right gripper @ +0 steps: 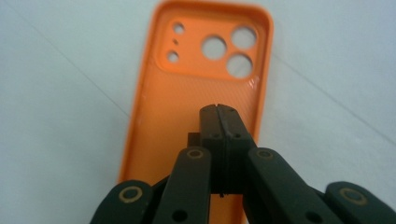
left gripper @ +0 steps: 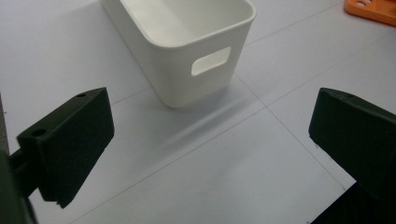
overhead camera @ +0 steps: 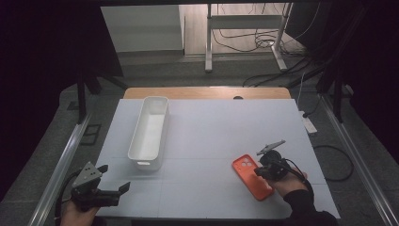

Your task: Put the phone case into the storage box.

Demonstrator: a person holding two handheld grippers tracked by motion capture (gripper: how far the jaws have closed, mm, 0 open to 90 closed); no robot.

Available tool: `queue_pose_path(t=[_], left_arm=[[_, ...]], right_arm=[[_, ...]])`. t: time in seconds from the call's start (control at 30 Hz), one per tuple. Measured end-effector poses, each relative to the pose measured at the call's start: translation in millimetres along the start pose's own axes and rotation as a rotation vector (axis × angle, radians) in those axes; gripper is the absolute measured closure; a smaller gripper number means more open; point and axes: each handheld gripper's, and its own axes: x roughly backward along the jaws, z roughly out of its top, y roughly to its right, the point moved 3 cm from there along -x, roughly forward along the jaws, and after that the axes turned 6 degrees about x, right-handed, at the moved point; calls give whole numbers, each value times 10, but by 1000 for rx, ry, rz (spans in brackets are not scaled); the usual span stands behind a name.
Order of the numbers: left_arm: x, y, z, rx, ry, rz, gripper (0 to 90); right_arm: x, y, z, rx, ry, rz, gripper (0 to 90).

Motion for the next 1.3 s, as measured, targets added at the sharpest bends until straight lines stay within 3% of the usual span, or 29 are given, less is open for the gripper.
queue_pose_path(t=[0.07,0.3,0.4,0.6,0.77,0.8,0.83,0.97,1.3], left_arm=[[1,0,0,0,1,0,9],[0,1,0,0,0,0,9],[1,1,0,0,0,0,9],[0,1,0,0,0,0,9],[-1,1,0,-1,0,0,9],[-1,1,0,-1,0,0,9],[-2,2,0,-1,0,-1,9],[-4,2,2,-1,-1,-1,10],[-6,3,2,-3,-3,0,10]], right_arm=[[35,-9,1,1,18,-4,888],[183,-18,-31,-34,90,-34,724],[242,-10,-40,-47,126,-55,610],[304,-4,-65,-80,140,-90,425],[348,12,-60,-95,182,-96,233],[348,12,-60,-95,182,-96,233],[352,24,-62,-101,183,-112,133],[334,42,-73,-123,185,-99,24],[250,70,-91,-94,206,-103,0]])
